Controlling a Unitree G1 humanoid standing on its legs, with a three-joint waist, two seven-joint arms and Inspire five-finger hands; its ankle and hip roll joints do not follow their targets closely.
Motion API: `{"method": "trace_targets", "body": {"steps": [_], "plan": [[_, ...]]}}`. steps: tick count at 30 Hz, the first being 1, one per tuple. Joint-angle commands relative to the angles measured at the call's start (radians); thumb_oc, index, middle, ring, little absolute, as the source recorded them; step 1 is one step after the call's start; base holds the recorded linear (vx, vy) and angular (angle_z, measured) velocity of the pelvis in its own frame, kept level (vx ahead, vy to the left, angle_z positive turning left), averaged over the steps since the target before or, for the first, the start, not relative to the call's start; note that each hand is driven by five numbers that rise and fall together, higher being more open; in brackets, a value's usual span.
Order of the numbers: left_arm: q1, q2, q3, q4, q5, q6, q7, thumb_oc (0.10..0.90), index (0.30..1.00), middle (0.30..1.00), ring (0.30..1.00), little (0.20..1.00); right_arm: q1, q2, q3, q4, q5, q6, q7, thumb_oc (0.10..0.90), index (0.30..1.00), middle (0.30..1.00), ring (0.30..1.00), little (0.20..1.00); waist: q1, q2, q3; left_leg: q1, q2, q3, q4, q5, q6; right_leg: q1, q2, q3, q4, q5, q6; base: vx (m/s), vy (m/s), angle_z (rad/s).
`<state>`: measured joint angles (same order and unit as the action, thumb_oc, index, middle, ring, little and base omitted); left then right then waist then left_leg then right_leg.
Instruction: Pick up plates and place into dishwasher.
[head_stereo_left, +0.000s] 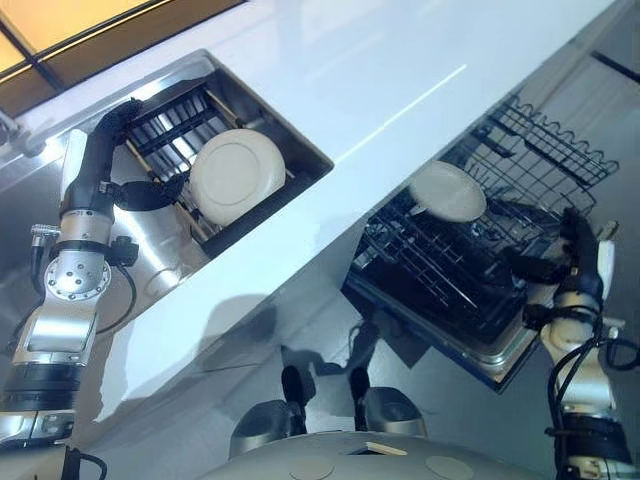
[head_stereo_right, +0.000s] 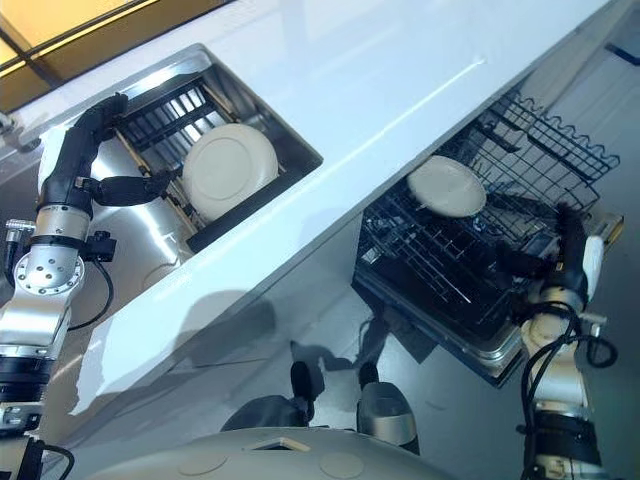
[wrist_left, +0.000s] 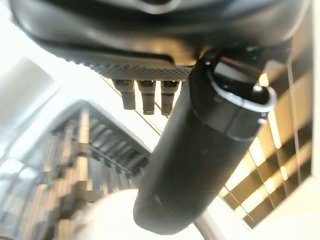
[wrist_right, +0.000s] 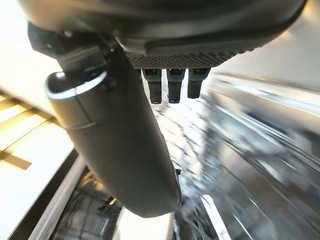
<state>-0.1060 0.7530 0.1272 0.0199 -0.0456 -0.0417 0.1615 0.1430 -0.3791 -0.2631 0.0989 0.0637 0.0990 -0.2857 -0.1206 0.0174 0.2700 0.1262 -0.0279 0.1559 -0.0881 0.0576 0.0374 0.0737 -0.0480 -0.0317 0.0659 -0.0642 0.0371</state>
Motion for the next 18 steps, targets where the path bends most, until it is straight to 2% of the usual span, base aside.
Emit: {"method": "trace_targets", "body": {"steps": [1,3,5,7,9,11,15,18], "plan": [[-0.038,0.060,0.111,-0.022,0.051,-0.011,0.035,0.800,0.900,0.900,0.900,0.900,0.027,-0.050,0.046,-0.049,0.036,-0.158,0.142,0.800,0.900,0.900,0.900,0.900,-0.037,0.035,-0.137,-0.022,-0.065,-0.006,0.084,-0.163,0.020,-0.106,0.005,0.005,0.144,-0.025,0.100,-0.01,0.075,-0.22],[-0.068,0.113,0.109,0.018,0.064,0.032,0.008,0.800,0.900,0.900,0.900,0.900,0.048,-0.060,0.114,-0.045,-0.082,-0.199,0.234,0.800,0.900,0.900,0.900,0.900,-0.049,0.040,-0.144,-0.025,-0.068,0.004,0.086,-0.166,0.023,-0.117,0.000,0.013,0.153,-0.017,0.107,0.00,0.068,-0.26],[-0.121,0.188,0.092,0.070,0.033,0.063,-0.025,0.800,0.900,0.900,0.900,0.900,0.055,-0.090,0.176,-0.060,-0.088,-0.210,0.332,0.800,0.900,0.900,0.900,0.900,-0.060,0.046,-0.148,-0.028,-0.068,0.013,0.088,-0.167,0.024,-0.125,-0.003,0.020,0.155,-0.011,0.111,0.02,0.065,-0.18],[-0.171,0.243,0.064,0.128,0.027,0.090,-0.051,0.800,0.900,0.900,0.900,0.900,0.056,-0.114,0.229,-0.061,-0.106,-0.248,0.383,0.800,0.900,0.900,0.900,0.900,-0.070,0.053,-0.149,-0.031,-0.070,0.017,0.092,-0.170,0.024,-0.131,-0.003,0.033,0.157,-0.007,0.114,0.03,0.063,-0.16],[-0.230,0.297,0.020,0.220,0.015,0.111,-0.096,0.800,0.900,0.900,0.900,0.900,0.056,-0.144,0.284,-0.080,-0.165,-0.290,0.394,0.800,0.900,0.900,0.900,0.900,-0.081,0.063,-0.147,-0.034,-0.071,0.022,0.096,-0.171,0.025,-0.138,-0.003,0.044,0.161,-0.002,0.118,0.03,0.067,-0.03],[-0.303,0.341,-0.036,0.308,-0.014,0.131,-0.127,0.800,0.900,0.900,0.900,0.900,0.047,-0.166,0.325,-0.108,-0.108,-0.267,0.406,0.800,0.900,0.900,0.900,0.900,-0.091,0.071,-0.144,-0.037,-0.072,0.025,0.099,-0.173,0.025,-0.143,-0.003,0.054,0.162,0.001,0.122,0.03,0.060,-0.03],[-0.371,0.383,-0.100,0.415,-0.034,0.148,-0.189,0.800,0.900,0.900,0.900,0.900,0.059,-0.189,0.359,-0.114,-0.123,-0.273,0.433,0.800,0.900,0.900,0.900,0.900,-0.106,0.078,-0.140,-0.035,-0.074,0.033,0.093,-0.173,0.027,-0.153,-0.003,0.072,0.164,0.014,0.132,0.04,0.048,-0.12],[-0.418,0.415,-0.150,0.484,-0.064,0.190,-0.248,0.800,0.900,0.900,0.900,0.900,0.079,-0.212,0.376,-0.109,-0.133,-0.286,0.457,0.800,0.900,0.900,0.900,0.900,-0.117,0.080,-0.136,-0.035,-0.076,0.039,0.089,-0.174,0.029,-0.160,-0.001,0.082,0.163,0.021,0.137,0.05,0.036,-0.01]]}}
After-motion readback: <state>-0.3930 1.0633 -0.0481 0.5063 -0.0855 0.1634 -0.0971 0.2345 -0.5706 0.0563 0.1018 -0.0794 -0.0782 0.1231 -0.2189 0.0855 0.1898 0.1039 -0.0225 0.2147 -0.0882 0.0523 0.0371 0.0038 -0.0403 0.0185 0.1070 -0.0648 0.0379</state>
